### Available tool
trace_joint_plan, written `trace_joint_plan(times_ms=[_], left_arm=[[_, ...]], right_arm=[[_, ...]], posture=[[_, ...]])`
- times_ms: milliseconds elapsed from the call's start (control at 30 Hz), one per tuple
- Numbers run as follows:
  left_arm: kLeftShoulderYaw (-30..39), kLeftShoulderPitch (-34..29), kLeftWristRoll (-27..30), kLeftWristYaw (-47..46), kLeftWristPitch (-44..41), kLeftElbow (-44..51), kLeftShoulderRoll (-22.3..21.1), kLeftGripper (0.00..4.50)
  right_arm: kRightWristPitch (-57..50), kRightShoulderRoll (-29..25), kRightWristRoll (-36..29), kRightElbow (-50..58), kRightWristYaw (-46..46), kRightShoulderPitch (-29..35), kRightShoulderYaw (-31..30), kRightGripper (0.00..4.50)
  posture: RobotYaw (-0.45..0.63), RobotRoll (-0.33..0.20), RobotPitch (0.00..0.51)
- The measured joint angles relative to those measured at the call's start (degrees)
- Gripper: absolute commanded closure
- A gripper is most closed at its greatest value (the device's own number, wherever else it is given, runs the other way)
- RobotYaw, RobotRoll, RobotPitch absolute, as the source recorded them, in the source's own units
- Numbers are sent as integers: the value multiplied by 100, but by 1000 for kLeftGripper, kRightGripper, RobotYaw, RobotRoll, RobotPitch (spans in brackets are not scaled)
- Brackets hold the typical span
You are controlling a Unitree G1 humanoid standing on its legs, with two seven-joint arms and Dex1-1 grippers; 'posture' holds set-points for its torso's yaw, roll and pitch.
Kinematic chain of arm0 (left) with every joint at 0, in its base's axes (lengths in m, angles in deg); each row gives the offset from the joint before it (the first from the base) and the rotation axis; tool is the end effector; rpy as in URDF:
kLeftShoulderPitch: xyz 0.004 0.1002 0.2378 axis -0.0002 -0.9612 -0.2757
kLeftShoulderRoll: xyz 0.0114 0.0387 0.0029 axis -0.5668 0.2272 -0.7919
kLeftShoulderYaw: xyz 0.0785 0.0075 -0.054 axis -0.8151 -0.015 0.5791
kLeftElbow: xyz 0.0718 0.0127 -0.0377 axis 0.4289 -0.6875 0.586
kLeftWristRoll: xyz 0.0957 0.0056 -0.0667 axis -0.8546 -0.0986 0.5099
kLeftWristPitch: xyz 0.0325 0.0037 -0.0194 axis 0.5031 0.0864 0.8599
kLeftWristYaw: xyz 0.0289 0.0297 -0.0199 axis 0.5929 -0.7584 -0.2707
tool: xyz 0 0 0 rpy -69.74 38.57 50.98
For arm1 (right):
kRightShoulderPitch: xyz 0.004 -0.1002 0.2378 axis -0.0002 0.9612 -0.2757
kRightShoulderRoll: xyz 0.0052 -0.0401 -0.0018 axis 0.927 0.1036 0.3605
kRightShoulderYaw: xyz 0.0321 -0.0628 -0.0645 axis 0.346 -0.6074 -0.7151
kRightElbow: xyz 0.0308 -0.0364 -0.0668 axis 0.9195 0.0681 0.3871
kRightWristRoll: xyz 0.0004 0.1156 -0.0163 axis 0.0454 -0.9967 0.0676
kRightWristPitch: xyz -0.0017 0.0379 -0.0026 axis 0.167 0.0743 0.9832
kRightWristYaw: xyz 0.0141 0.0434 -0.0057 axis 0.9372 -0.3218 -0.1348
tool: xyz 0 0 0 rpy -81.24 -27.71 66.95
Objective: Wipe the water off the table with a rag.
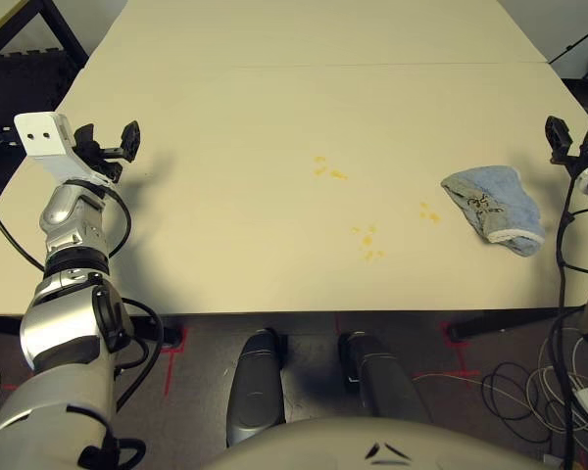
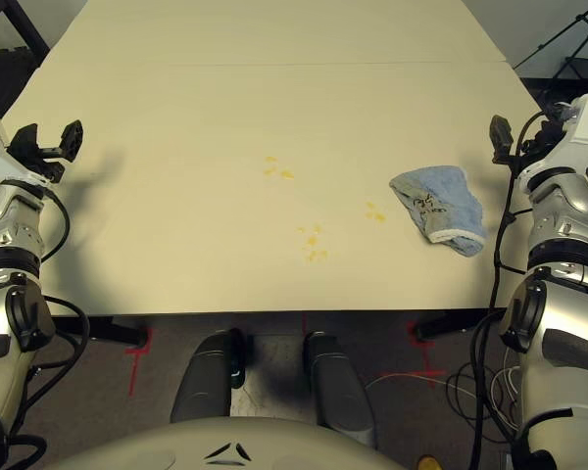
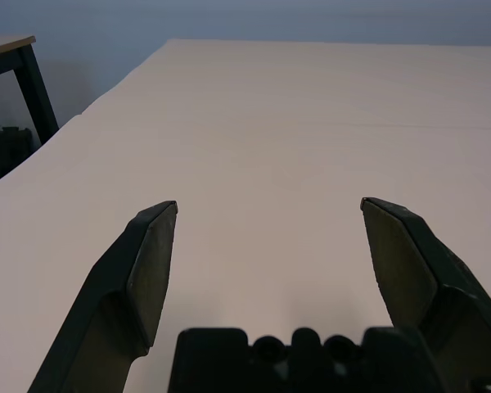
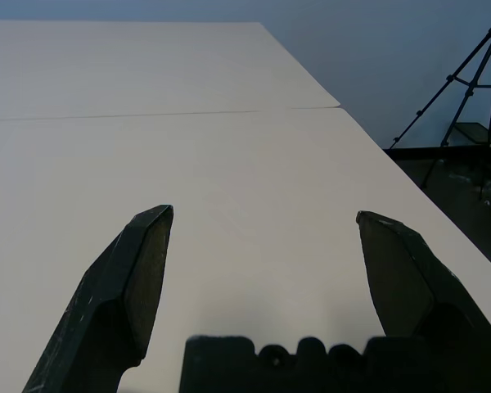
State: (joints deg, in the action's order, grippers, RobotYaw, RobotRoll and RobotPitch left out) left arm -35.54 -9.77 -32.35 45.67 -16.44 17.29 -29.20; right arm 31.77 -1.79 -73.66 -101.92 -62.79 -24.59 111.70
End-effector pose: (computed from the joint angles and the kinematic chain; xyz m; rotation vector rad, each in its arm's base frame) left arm 0.3000 0.3510 0.1378 0.0019 -0.2028 0.0465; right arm 0.2943 -0.3669 0.1470 0.0348 -0.1137 -0.1574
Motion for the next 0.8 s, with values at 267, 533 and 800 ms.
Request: trace_joint_plan(times_ms=[267,533,800], left_arm=[[-2,0,20,48,25,6,58,0],[-7,15,31,283,21,10,90,0],[-120,-27,282,1681,-361,694,250,0]], right_arm=[[0,0,1,7,-10,-11,-3,39],[0,-14,-6,141,-19,146,9,39],[-1,-3,-7,174,11,236,13,39]], posture=[[87,0,174],[93,0,181],[108,0,176]])
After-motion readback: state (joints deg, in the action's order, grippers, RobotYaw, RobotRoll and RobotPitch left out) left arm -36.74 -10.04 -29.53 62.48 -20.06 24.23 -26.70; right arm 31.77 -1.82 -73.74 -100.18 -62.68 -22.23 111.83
